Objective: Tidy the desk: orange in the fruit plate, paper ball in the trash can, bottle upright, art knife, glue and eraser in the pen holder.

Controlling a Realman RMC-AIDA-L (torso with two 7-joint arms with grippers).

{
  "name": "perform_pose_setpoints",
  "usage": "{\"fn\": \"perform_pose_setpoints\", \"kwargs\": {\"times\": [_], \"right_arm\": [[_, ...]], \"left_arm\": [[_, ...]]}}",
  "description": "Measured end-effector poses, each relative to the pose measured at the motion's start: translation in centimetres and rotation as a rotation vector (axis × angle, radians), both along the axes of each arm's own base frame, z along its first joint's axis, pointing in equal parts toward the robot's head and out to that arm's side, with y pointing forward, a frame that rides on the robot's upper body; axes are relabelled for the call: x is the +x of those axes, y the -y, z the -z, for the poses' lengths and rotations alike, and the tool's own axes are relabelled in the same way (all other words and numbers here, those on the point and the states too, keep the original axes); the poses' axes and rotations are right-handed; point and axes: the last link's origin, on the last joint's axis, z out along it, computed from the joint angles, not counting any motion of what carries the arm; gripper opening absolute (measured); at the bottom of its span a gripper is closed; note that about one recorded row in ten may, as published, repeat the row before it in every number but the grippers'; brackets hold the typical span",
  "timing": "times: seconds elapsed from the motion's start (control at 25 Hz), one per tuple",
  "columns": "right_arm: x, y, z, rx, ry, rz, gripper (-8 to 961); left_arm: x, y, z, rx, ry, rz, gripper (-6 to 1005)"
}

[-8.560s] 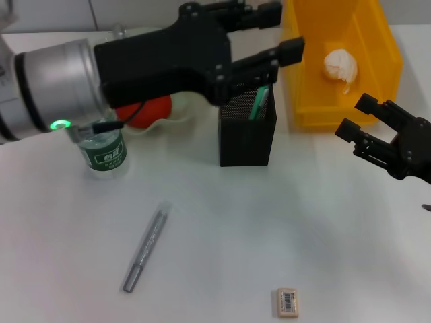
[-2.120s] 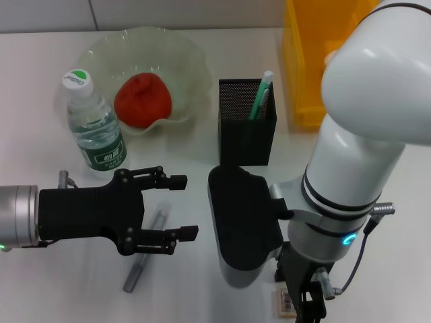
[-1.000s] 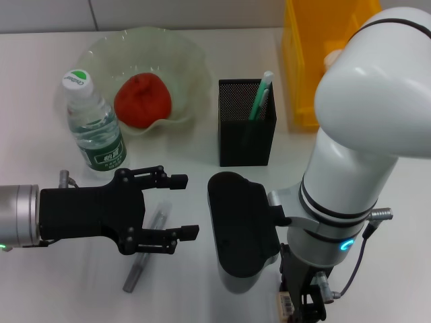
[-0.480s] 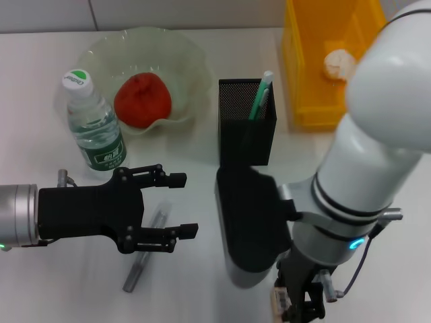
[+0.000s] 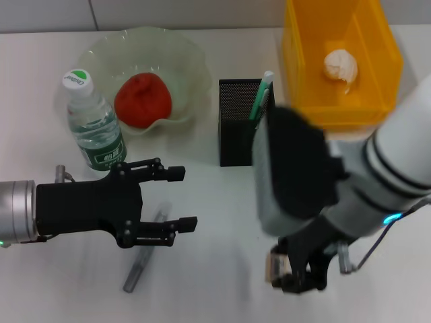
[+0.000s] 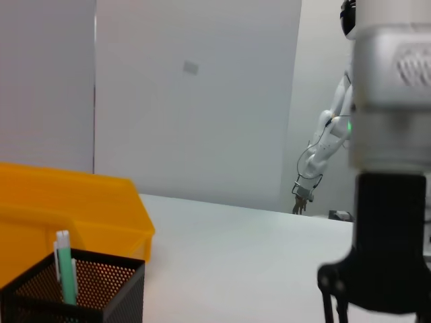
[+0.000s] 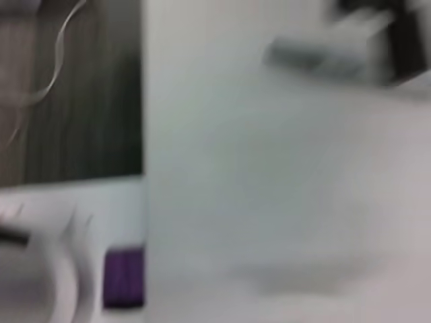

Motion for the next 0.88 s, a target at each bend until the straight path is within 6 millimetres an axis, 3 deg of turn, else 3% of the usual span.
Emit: {"fn": "perform_pose_setpoints", "kwargs": {"times": [0.32,0.4,0.56,0.88], "right_arm": [[0.9,-2.4,-3.9,0.225,-0.209,0.076,414],[1.9,-3.6,-5.4,0.305,-0.355,0.117,414],[2.8,-4.4,-6.3,0.331,-0.537,0.134,413],[8.4,-6.1,-6.5,0.424,-0.978,0.146,413]], "left_arm": [[-0.1,0.0,0.0,0.014,0.005,0.002,814],[-0.1,-0.1,-0.1,0.03,0.013,0.002,814],[0.0,-0.2,-0.2,0.038,0.016,0.004,814],[0.2,-0.5,-0.4,0.057,0.038,-0.002,814]]}}
